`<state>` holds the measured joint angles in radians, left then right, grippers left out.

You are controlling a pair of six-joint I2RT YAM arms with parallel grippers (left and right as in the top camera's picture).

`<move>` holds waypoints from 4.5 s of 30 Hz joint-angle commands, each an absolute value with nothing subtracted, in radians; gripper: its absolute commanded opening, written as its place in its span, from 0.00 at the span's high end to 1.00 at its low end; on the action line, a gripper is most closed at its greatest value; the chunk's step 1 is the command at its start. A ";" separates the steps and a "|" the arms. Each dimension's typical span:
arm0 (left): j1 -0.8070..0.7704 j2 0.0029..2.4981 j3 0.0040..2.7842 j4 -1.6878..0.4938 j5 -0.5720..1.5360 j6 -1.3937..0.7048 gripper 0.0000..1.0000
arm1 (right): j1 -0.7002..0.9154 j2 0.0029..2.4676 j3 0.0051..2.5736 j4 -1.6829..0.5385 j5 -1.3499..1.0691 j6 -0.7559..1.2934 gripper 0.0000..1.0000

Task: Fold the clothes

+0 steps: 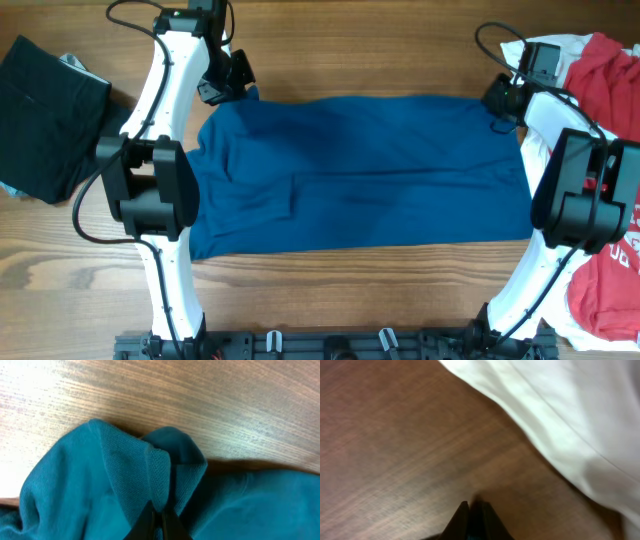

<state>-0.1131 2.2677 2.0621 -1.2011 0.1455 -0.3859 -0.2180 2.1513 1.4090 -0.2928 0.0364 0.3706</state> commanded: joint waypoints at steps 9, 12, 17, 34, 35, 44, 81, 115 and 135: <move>-0.091 2.153 2.079 -1.279 0.155 -0.375 0.96 | -0.236 1.897 1.384 -0.526 0.206 0.366 0.83; -0.091 2.125 2.079 -1.338 0.123 -0.385 0.96 | -0.236 1.855 1.384 -0.595 0.206 0.340 0.83; -0.091 2.106 2.079 -1.490 0.044 -0.396 0.96 | -0.236 1.809 1.384 -0.754 0.206 0.340 0.80; -0.094 2.001 1.858 -1.685 0.115 -0.291 0.96 | -0.237 1.808 1.384 -1.123 0.206 0.292 0.76; -0.094 1.971 1.807 -1.684 0.115 -0.290 0.96 | -0.237 1.808 1.384 -1.126 0.206 0.292 0.76; -0.104 1.684 1.561 -1.603 0.117 -0.350 0.96 | -0.237 1.808 1.384 -1.139 0.213 0.292 0.75; -0.188 1.667 1.110 -1.132 0.247 -0.401 0.81 | -0.291 1.809 1.314 -1.213 -0.002 0.198 0.63; -0.266 1.668 0.823 -0.791 0.276 -0.413 0.74 | -0.248 2.090 1.314 -0.955 -0.040 0.117 0.44; -0.171 1.668 0.667 -0.462 0.135 -0.487 0.65 | -0.266 2.096 1.314 -0.807 -0.099 0.210 0.37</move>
<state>-0.2493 1.5848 0.7231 -0.4934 0.3828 -0.4889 -0.2802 2.0144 1.3315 -0.8108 -0.0891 0.2409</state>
